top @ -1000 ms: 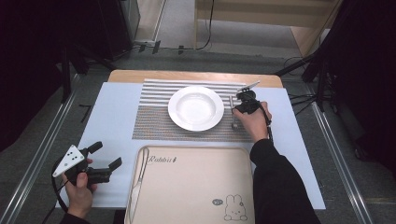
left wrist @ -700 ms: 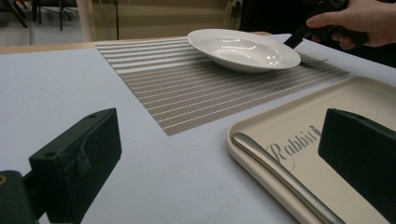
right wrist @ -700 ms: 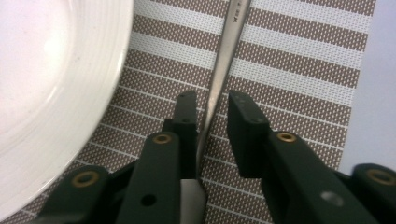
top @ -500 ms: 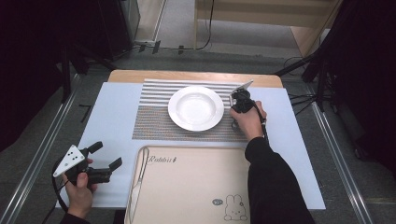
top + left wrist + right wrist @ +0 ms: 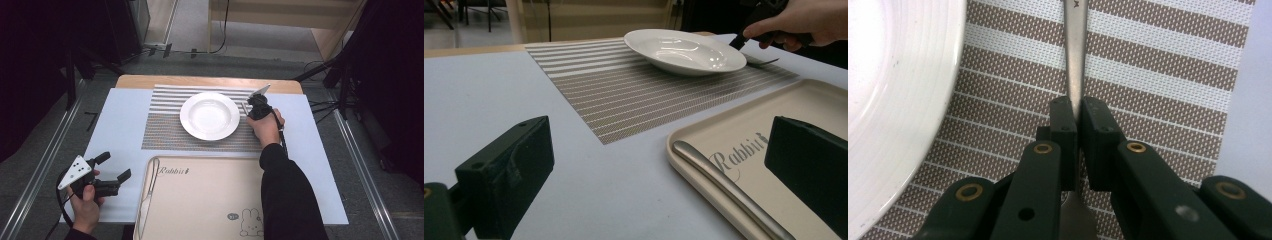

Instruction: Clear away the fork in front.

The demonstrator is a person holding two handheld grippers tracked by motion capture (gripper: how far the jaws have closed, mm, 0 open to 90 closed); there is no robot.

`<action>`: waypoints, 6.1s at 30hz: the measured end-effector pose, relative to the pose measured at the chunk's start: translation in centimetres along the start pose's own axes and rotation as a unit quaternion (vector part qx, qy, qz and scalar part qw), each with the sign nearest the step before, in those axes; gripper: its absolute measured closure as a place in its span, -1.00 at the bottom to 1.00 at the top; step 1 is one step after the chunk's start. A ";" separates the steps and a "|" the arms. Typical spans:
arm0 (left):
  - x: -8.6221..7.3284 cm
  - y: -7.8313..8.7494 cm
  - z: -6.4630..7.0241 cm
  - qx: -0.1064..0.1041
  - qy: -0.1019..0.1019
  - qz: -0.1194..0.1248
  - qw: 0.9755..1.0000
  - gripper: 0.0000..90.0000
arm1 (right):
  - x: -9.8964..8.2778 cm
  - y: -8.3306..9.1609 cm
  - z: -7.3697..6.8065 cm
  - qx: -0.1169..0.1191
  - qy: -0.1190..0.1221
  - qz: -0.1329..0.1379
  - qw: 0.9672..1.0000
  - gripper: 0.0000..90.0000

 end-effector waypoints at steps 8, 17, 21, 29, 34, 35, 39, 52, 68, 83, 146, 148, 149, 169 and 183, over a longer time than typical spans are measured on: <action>0.0 -0.1 0.0 0.001 -0.002 -0.002 1.000 -1.00 | 0.0 0.0 0.0 0.000 0.002 0.000 1.000 0.86; 0.0 0.0 0.0 0.002 -0.001 -0.001 1.000 -1.00 | -0.5 0.1 0.4 0.004 0.024 0.050 0.998 0.87; 0.0 -0.1 0.1 0.003 -0.004 -0.003 1.000 -1.00 | -1.0 0.4 1.2 0.028 0.010 0.075 0.997 0.87; 0.1 -0.1 0.2 0.009 -0.013 -0.003 1.000 -1.00 | -1.5 2.8 1.4 0.058 0.012 0.153 0.986 0.87; 0.3 0.0 0.0 0.012 -0.005 0.000 1.000 -1.00 | -2.0 4.1 1.1 0.079 0.015 0.187 0.979 0.87; 0.4 0.0 0.0 0.013 -0.005 0.000 1.000 -1.00 | -2.1 4.3 1.0 0.080 0.018 0.194 0.978 0.87; 0.5 -0.2 0.4 0.010 -0.014 -0.007 1.000 -1.00 | -2.6 5.2 0.7 0.093 0.023 0.221 0.970 0.87; 3.1 -1.1 3.4 -0.022 -0.021 0.000 1.000 -1.00 | -5.1 8.7 -0.2 0.132 0.035 0.298 0.945 0.87; 5.5 -4.0 8.2 -0.073 -0.031 -0.004 0.997 -1.00 | -8.7 10.6 -1.6 0.157 0.051 0.356 0.920 0.87; 7.1 -6.6 11.4 -0.104 -0.035 -0.002 0.994 -1.00 | -11.6 12.7 -3.1 0.184 0.060 0.396 0.898 0.87; 9.1 -9.3 17.3 -0.180 0.069 -0.020 0.981 0.03 | -18.6 14.7 -15.9 0.264 0.170 0.432 0.845 0.86; 9.1 -9.3 17.3 -0.188 0.082 -0.019 0.979 0.08 | -18.7 14.8 -16.1 0.264 0.175 0.432 0.844 0.86; 9.1 -9.3 17.3 -0.189 0.080 -0.020 0.978 0.17 | -18.8 14.8 -16.3 0.263 0.178 0.432 0.844 0.86; 8.6 -8.6 16.9 -0.240 0.106 -0.024 0.965 0.93 | -18.5 13.4 -17.8 0.227 0.237 0.449 0.831 0.13; 9.0 -7.0 14.9 -0.224 0.093 -0.018 0.970 0.93 | -18.0 14.1 -12.2 0.213 0.162 0.441 0.857 -1.00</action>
Point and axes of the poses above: each handheld gripper's, and its own axes: y roughly backward along the jaws, x roughly out of its top, z roughly to its right, the point moved 7 cm from there along -y, roughly forward along the jaws
